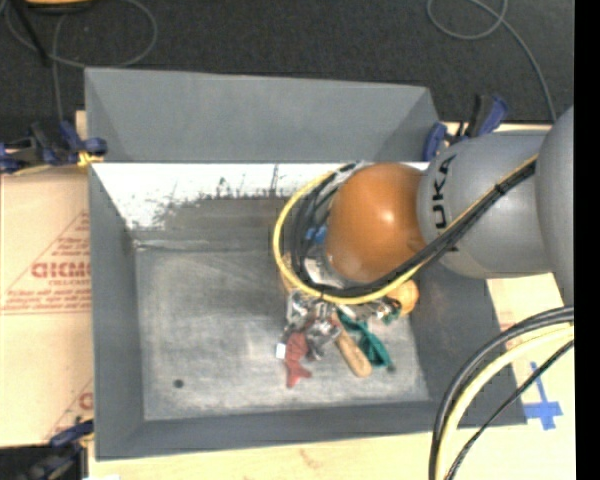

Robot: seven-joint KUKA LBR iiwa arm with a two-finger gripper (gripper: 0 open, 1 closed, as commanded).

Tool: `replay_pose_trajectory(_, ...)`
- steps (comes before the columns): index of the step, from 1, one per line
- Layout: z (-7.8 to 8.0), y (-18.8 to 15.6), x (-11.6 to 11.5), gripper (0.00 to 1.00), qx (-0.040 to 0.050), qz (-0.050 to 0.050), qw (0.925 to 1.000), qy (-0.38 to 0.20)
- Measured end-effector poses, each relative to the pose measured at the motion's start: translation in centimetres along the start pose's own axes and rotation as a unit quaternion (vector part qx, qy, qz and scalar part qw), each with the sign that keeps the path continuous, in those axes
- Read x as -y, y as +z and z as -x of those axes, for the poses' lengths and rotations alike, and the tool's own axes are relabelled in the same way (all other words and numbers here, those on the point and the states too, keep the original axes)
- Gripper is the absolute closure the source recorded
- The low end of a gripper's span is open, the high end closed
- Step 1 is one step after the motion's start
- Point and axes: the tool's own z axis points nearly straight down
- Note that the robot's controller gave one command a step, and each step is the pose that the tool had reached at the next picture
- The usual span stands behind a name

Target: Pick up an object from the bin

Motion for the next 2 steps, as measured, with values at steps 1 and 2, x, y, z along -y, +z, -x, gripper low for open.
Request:
replay_pose_trajectory(1,0.0,0.0,0.0,1.0,0.0,0.0,1.0,0.0)
replay_pose_trajectory(2,-1.4,-11.9,0.0,1.0,-0.0014,0.001,1.0,0.008)
